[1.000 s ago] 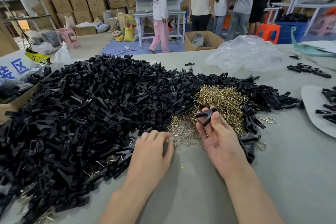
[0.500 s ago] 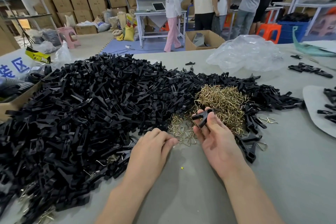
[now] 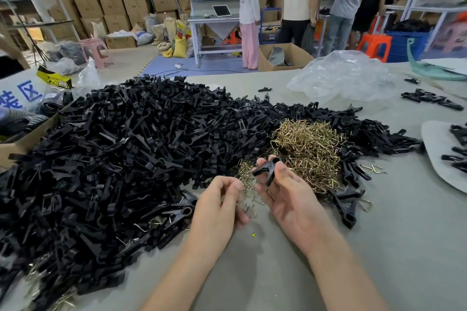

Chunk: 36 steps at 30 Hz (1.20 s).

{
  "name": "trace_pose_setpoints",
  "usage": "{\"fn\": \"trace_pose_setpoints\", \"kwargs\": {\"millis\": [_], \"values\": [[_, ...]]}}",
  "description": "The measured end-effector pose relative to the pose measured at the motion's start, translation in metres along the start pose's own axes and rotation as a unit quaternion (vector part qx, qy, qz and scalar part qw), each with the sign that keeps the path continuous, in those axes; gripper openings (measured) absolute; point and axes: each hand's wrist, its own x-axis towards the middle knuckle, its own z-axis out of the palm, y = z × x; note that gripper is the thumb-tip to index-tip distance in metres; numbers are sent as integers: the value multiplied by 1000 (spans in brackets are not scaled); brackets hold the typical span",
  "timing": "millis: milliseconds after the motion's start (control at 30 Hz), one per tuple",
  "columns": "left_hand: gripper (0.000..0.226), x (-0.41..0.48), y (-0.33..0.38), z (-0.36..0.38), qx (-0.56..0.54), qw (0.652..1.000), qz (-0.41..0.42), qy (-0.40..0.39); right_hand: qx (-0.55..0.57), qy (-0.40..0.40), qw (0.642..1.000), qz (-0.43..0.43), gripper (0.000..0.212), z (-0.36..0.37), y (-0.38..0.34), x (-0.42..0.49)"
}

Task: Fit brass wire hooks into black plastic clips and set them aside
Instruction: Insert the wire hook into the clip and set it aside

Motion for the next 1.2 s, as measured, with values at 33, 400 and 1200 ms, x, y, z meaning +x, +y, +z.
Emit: {"fn": "trace_pose_setpoints", "kwargs": {"millis": [33, 400, 1200], "values": [[15, 0, 0, 1, -16, 1000, -6, -9, -2, -6, 1000, 6, 21, 1, 1, -1], [17, -3, 6, 4, -103, 995, -18, 1, 46, -9, 999, 25, 25, 1, 4, -1], [28, -9, 14, 17, -305, 950, -61, -13, 85, 4, 994, 75, 35, -1, 6, 0]]}}
